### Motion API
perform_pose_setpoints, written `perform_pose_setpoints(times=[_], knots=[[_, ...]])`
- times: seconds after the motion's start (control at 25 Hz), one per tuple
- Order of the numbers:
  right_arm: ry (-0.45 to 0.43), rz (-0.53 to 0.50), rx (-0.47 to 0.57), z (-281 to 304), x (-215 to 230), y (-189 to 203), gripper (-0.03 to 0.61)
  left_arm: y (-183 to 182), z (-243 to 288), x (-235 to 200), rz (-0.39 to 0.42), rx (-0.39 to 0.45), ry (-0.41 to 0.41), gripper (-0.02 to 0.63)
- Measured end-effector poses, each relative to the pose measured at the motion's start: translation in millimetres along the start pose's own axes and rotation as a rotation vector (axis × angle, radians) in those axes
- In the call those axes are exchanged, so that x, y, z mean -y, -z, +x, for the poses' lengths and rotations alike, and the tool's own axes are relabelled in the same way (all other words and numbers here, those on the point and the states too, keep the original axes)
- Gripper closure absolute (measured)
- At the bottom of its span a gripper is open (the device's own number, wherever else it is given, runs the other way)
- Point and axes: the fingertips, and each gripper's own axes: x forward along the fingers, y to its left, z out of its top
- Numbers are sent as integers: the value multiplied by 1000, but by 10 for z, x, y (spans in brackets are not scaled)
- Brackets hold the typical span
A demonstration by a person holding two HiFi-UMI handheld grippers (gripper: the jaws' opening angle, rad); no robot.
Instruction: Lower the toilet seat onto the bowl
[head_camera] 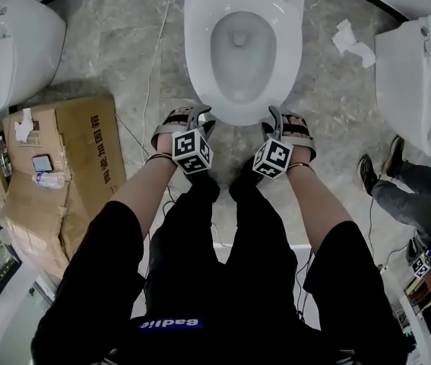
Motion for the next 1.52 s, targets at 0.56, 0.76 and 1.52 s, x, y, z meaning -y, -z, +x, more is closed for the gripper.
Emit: perform_pose_setpoints(times=[0.56,0.76,1.52], knots=[[38,471,226,-2489,727,-826,334,-1197,-2287,-124,-286,229,-98,445],[74,637,382,-3499,1131,-1160,358,-1658,-3172,-190,-477,389,-186,445],[184,892,946,-5871,1946,-1870,526,-2945,-5592,-613,-624,935,-297,569]])
